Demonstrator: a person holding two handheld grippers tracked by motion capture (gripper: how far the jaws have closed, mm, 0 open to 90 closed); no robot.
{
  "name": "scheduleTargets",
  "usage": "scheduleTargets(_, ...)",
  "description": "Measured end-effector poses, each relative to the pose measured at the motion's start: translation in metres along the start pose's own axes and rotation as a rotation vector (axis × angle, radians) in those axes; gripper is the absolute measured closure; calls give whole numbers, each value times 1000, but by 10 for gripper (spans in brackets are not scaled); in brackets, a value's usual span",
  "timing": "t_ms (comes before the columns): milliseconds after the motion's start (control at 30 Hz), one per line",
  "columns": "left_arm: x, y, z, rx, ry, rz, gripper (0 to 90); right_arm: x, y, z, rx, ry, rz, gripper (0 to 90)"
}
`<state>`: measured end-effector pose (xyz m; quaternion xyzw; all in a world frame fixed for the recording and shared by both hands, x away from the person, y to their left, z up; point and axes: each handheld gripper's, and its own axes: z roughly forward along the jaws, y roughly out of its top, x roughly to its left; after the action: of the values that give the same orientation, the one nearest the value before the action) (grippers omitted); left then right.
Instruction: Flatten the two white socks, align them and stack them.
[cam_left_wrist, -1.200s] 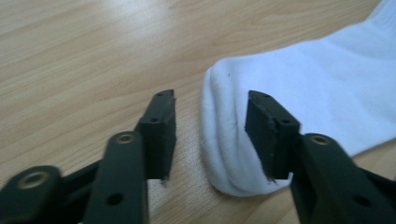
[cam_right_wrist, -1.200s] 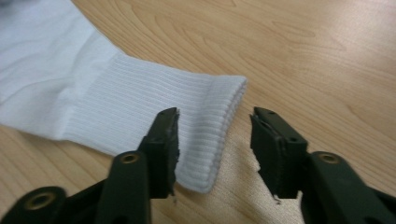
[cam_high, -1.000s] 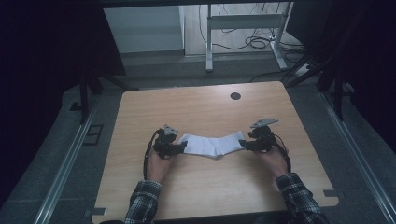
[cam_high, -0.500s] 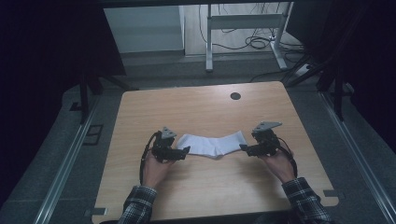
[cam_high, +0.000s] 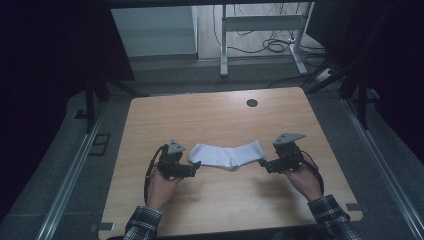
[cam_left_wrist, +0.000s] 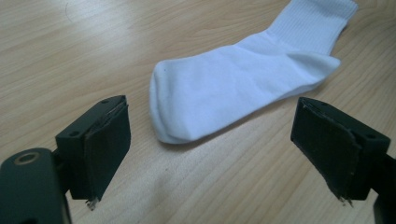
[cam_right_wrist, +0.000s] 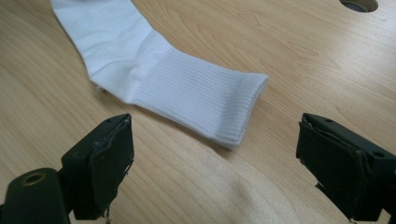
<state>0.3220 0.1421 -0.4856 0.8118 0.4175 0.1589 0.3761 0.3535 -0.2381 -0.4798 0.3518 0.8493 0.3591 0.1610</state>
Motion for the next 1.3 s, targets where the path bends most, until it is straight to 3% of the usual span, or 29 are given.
scheduleTargets(667,-14,-27,-26,18,10,45,117,7,-19,-29,-6,3,-17,71)
scheduleTargets(1300,-12,-67,-30,40,33,8,115,5,-54,-34,8,-10,2,68)
